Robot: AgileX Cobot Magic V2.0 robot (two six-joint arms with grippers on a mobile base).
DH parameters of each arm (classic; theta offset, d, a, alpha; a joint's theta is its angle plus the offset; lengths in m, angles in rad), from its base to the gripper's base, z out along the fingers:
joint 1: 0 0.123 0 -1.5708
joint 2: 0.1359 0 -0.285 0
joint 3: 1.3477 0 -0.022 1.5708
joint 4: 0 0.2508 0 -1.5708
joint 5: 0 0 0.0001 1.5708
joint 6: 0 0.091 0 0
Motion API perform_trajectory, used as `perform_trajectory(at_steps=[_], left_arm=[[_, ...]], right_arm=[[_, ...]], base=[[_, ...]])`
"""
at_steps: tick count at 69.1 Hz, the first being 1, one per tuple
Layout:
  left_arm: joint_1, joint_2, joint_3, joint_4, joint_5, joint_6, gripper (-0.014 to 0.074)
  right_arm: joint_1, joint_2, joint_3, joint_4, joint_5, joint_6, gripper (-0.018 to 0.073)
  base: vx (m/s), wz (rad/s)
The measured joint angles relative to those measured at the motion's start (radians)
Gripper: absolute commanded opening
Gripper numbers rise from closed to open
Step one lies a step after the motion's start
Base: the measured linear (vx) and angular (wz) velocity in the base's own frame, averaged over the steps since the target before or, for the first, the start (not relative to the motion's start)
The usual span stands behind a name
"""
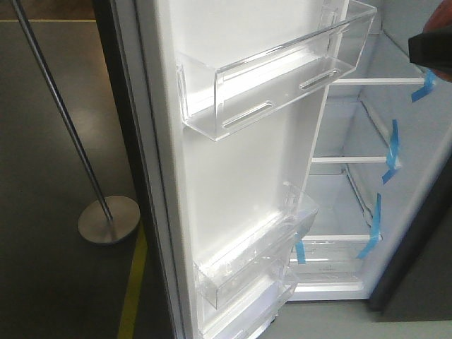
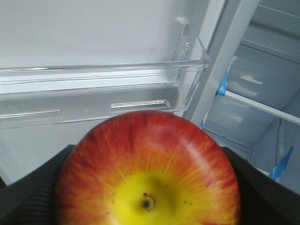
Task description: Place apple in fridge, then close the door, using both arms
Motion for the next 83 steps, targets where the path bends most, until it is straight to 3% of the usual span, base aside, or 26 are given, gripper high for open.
perform_trajectory(at_steps=[83], left_arm=[[0.000, 0.000, 0.000, 0.000, 0.000, 0.000, -0.0008]], right_arm=[[0.000, 0.000, 0.000, 0.000, 0.000, 0.000, 0.0076]], base=[[0.00, 0.00]])
